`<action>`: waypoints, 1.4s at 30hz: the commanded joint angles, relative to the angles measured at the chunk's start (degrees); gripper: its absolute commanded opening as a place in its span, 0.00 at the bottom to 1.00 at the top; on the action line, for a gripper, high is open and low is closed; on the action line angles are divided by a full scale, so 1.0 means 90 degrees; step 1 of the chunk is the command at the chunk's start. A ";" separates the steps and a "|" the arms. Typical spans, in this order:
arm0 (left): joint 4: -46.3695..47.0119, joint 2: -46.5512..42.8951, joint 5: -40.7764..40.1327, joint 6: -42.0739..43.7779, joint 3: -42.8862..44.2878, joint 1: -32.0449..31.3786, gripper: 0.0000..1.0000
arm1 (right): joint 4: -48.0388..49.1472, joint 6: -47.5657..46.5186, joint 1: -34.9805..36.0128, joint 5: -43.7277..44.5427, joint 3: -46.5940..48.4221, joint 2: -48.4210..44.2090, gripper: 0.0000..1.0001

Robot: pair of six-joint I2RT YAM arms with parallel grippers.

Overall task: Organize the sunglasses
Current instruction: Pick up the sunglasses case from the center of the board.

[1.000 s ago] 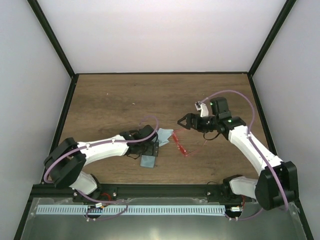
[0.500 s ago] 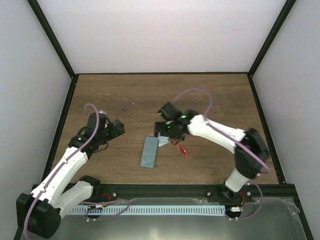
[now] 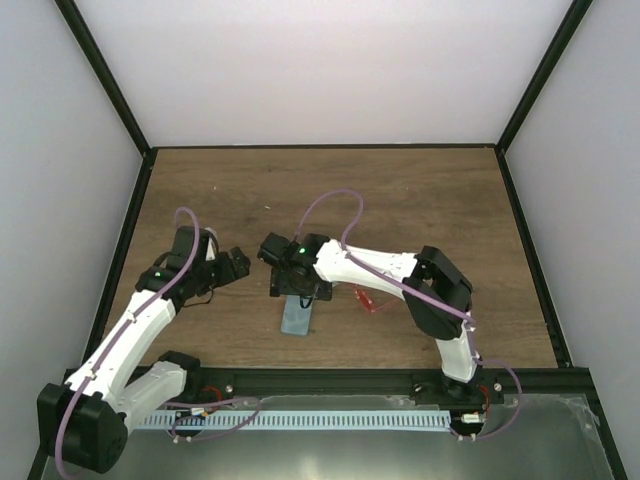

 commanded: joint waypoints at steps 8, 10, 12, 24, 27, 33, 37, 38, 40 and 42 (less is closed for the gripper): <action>-0.0056 -0.0119 0.0175 0.0136 -0.0105 -0.0169 1.00 | -0.0216 0.0418 0.0041 0.0177 0.0184 0.0339 0.99; -0.0055 -0.0085 0.0188 0.0156 -0.0095 -0.0173 1.00 | -0.0129 0.0434 0.0042 0.0136 0.0131 0.0349 0.98; -0.0069 -0.0062 0.0167 0.0152 -0.0090 -0.0172 1.00 | -0.0052 0.0415 0.0036 0.0101 0.0075 0.0348 0.96; -0.0050 -0.0110 0.0026 0.0079 -0.0114 -0.0172 1.00 | 0.0250 0.0306 0.0041 -0.0132 -0.0170 0.0494 0.86; 0.0012 -0.0070 0.0018 0.0079 -0.0127 -0.0164 1.00 | 0.0278 0.0299 0.0041 -0.0142 -0.0174 0.0480 0.82; 0.0005 -0.0076 -0.0007 0.0070 -0.0124 -0.0157 1.00 | 0.0191 0.0289 0.0042 -0.0053 -0.0174 0.0390 0.69; 0.0036 -0.0043 0.0031 0.0069 -0.0144 -0.0150 1.00 | 0.0196 0.0239 0.0042 0.0012 -0.0161 0.0242 0.71; 0.0058 -0.0038 0.0045 0.0070 -0.0150 -0.0146 1.00 | 0.0207 0.0218 0.0041 0.0016 -0.0161 0.0210 0.69; 0.0089 -0.0011 0.0104 0.0094 -0.0171 -0.0153 1.00 | 0.0227 0.0167 0.0042 0.0015 -0.0156 0.0141 0.61; 0.0119 -0.0023 0.0187 0.0122 -0.0174 -0.0148 1.00 | 0.0268 0.0155 0.0041 0.0044 -0.0160 0.0016 0.61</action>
